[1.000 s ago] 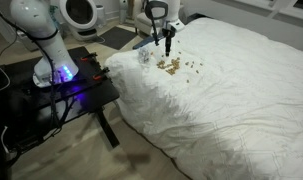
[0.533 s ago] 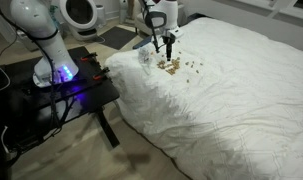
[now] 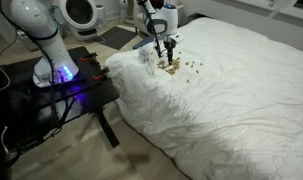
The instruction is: Pick some objects from the bed and put them in the clear bottle
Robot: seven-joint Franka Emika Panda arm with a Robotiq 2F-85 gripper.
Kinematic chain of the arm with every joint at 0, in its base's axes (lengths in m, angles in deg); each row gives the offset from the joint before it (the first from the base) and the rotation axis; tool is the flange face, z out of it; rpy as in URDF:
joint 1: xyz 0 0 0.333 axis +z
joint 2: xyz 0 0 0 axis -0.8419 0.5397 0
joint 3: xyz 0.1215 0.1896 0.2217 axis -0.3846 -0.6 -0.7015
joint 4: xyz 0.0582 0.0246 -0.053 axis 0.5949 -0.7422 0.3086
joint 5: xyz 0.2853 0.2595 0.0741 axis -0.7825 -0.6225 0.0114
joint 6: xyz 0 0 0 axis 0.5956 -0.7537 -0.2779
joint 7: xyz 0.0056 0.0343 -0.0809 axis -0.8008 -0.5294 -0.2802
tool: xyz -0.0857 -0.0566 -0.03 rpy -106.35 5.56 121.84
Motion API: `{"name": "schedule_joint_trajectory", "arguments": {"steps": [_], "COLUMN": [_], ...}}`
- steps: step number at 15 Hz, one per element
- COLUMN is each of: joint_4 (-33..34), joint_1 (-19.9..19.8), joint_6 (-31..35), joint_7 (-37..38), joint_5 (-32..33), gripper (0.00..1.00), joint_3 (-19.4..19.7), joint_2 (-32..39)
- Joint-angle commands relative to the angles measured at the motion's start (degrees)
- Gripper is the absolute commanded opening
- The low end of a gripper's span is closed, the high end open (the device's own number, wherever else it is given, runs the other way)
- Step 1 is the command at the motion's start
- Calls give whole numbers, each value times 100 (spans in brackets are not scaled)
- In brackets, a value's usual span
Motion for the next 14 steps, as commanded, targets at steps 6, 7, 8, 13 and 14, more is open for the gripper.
{"name": "schedule_joint_trajectory", "arguments": {"steps": [6,7,8,13,14], "joint_4": [1061,1155,1241,1647,1721], "joint_1": [-79,-97,-102,-136,-138], "joint_6": [-218,-247,-262,-462,-524], "joint_7": [20,6,-9,-43,-41], "joint_5": [54,47,52,37,39], "gripper": [100,100,100,100,100], "joint_3": [41,21,12,-70,-73], "joint_2": [877,958,1040,1431,1499]}}
